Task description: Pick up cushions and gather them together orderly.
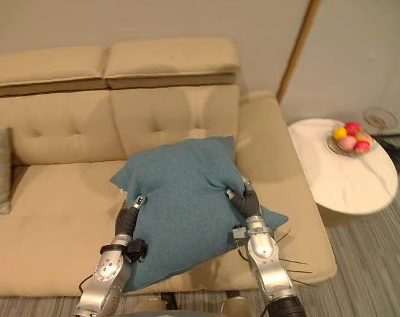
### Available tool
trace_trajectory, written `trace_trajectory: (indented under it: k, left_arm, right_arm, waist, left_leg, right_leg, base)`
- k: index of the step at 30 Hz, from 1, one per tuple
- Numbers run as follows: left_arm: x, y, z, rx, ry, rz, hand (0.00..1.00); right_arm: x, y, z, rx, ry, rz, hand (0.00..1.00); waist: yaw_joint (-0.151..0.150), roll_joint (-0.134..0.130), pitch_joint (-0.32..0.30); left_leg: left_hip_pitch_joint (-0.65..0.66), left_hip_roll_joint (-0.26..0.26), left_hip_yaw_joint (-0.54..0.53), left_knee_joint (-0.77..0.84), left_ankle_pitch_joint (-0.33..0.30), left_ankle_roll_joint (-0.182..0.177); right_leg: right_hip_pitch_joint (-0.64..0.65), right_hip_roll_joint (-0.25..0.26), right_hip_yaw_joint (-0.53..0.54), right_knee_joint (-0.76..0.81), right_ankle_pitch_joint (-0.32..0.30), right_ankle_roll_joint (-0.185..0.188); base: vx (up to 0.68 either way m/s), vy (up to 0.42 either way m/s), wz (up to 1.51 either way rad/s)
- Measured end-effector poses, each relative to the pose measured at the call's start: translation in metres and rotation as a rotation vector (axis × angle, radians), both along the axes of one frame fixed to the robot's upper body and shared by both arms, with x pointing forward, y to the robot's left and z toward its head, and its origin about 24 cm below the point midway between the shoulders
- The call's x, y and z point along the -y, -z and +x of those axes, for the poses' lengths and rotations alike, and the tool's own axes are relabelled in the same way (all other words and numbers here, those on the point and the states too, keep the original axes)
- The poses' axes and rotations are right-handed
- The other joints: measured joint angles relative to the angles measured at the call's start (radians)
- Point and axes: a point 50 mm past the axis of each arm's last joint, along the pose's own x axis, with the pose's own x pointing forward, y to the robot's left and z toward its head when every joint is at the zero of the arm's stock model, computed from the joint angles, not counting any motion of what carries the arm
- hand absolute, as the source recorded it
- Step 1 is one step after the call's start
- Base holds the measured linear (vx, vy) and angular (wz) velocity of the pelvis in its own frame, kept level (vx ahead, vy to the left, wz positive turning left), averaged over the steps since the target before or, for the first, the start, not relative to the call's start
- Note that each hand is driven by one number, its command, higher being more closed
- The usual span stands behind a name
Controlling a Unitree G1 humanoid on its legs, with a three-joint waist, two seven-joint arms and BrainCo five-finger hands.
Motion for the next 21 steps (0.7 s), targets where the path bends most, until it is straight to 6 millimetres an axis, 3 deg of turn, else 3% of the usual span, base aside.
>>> trace_trajectory:
  k: [3,6,9,10,12,13,15,16,18,19,20,21]
  left_arm:
    - [-0.001,-0.009,0.009,0.041,-0.011,0.042,1.00]
    - [-0.003,-0.023,0.034,0.105,-0.045,0.097,1.00]
    - [-0.009,-0.062,0.082,0.231,-0.116,0.151,1.00]
    - [-0.011,-0.080,0.100,0.277,-0.135,0.175,1.00]
    - [-0.016,-0.142,0.143,0.420,-0.191,0.237,1.00]
    - [-0.017,-0.156,0.148,0.450,-0.204,0.245,1.00]
    - [-0.018,-0.217,0.166,0.579,-0.268,0.261,1.00]
    - [-0.017,-0.229,0.169,0.604,-0.276,0.261,1.00]
    - [-0.014,-0.287,0.178,0.697,-0.317,0.262,1.00]
    - [-0.013,-0.301,0.178,0.719,-0.324,0.261,1.00]
    - [-0.009,-0.332,0.177,0.772,-0.334,0.254,0.00]
    - [-0.007,-0.346,0.175,0.799,-0.339,0.247,0.00]
  right_arm:
    - [-0.002,-0.005,0.007,0.024,0.008,-0.006,1.00]
    - [-0.008,-0.019,0.031,0.079,0.024,-0.024,1.00]
    - [-0.021,-0.065,0.072,0.240,0.057,-0.061,1.00]
    - [-0.025,-0.085,0.085,0.296,0.069,-0.068,1.00]
    - [-0.033,-0.142,0.113,0.439,0.133,-0.078,1.00]
    - [-0.034,-0.153,0.117,0.461,0.148,-0.069,1.00]
    - [-0.038,-0.202,0.127,0.567,0.231,-0.027,1.00]
    - [-0.038,-0.212,0.129,0.590,0.243,-0.016,1.00]
    - [-0.039,-0.258,0.134,0.675,0.303,0.037,1.00]
    - [-0.039,-0.269,0.135,0.690,0.319,0.045,1.00]
    - [-0.038,-0.292,0.136,0.726,0.359,0.051,1.00]
    - [-0.037,-0.302,0.135,0.745,0.379,0.057,0.00]
  waist:
    - [-0.010,-0.004,0.003]
    - [-0.002,-0.007,0.012]
    - [0.007,-0.005,0.097]
    - [0.013,-0.005,0.130]
    - [0.033,-0.005,0.212]
    - [0.036,-0.005,0.233]
    - [0.045,-0.004,0.290]
    - [0.047,-0.005,0.298]
    - [0.045,-0.003,0.312]
    - [0.043,-0.003,0.313]
    - [0.034,-0.002,0.319]
    - [0.033,-0.001,0.320]
  left_leg:
    - [-0.013,0.001,0.011,-0.007,0.001,0.002]
    - [-0.050,0.009,0.008,-0.003,0.012,0.009]
    - [-0.141,0.012,-0.019,0.018,0.043,0.018]
    - [-0.178,0.013,-0.033,0.025,0.058,0.024]
    - [-0.268,0.010,-0.067,0.027,0.108,0.029]
    - [-0.276,0.010,-0.071,0.024,0.118,0.030]
    - [-0.324,0.003,-0.103,0.001,0.161,0.032]
    - [-0.332,-0.002,-0.112,-0.010,0.172,0.035]
    - [-0.389,-0.018,-0.145,-0.053,0.228,0.040]
    - [-0.403,-0.021,-0.151,-0.059,0.237,0.040]
    - [-0.435,-0.029,-0.169,-0.074,0.257,0.044]
    - [-0.449,-0.033,-0.174,-0.084,0.266,0.046]
  right_leg:
    - [-0.016,-0.006,-0.014,-0.021,0.020,-0.008]
    - [-0.044,-0.003,-0.047,-0.035,0.044,-0.015]
    - [-0.112,-0.006,-0.103,-0.033,0.075,-0.017]
    - [-0.141,-0.006,-0.120,-0.031,0.089,-0.019]
    - [-0.212,-0.005,-0.163,-0.029,0.123,-0.021]
    - [-0.218,-0.004,-0.172,-0.028,0.126,-0.023]
    - [-0.274,-0.004,-0.210,0.004,0.127,-0.024]
    - [-0.286,-0.005,-0.215,0.009,0.127,-0.024]
    - [-0.355,-0.013,-0.248,0.032,0.129,-0.028]
    - [-0.370,-0.015,-0.256,0.037,0.129,-0.028]
    - [-0.399,-0.020,-0.275,0.042,0.130,-0.028]
    - [-0.415,-0.022,-0.281,0.045,0.130,-0.028]
  base:
    - [-0.03,-0.014,-0.19]
    - [-0.08,-0.051,0.00]
    - [-0.23,-0.071,0.21]
    - [-0.28,-0.063,0.33]
    - [-0.29,-0.065,0.41]
    - [-0.25,-0.061,0.40]
    - [-0.23,-0.054,0.35]
    - [-0.21,-0.043,0.36]
    - [-0.14,-0.028,0.38]
    - [-0.11,-0.010,0.41]
    - [-0.07,0.003,0.33]
    - [-0.11,0.010,0.35]
